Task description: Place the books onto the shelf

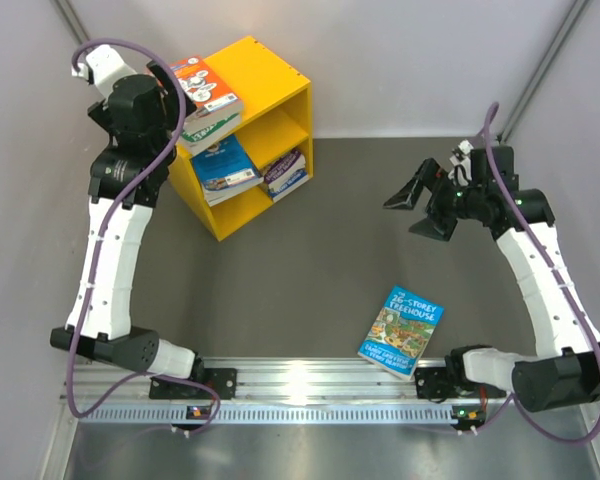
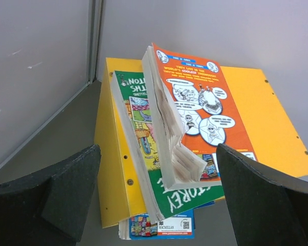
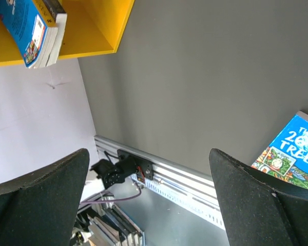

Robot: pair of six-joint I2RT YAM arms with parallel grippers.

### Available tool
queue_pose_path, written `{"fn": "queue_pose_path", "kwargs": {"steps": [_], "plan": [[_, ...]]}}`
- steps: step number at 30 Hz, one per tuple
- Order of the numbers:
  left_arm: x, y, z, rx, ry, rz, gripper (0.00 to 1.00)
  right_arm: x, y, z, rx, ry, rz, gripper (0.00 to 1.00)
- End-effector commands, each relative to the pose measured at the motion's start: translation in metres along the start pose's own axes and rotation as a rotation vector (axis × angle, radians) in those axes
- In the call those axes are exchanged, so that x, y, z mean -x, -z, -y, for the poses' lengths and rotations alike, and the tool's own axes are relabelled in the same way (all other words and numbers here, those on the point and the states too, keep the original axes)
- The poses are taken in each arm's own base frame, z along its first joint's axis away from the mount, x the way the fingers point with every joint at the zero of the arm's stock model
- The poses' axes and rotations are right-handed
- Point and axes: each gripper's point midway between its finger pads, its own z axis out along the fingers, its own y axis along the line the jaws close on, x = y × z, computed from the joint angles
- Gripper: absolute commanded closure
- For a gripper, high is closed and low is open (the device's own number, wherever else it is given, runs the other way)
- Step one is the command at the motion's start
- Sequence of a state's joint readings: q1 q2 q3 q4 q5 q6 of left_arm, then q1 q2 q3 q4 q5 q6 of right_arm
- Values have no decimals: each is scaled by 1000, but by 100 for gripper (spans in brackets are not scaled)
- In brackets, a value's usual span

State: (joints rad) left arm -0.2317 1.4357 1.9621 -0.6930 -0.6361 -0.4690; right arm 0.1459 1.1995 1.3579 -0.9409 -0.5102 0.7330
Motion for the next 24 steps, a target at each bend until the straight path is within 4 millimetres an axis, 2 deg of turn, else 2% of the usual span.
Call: {"fn": "queue_pose_path", "kwargs": {"steps": [1,5,10,13,22,24], "plan": [[18,-1,18,-70,60,54,1,13,4,-30,75,66,48,0],[19,-2,31,-106,109,27,1,10,4,-31,75,65,45,0],[1,-13,37,-92,151,-30,3,6,6,-30,75,62,48,0],[-9,-19,41,-85,146,-72,7,3,9,-28,71,62,48,0],[-23,-21,38,-53,142,-129,11,-4,16,-23,66,61,58,0],[-25,-21,39,-57,142,-137,16,-7,18,-22,67,65,57,0]]}}
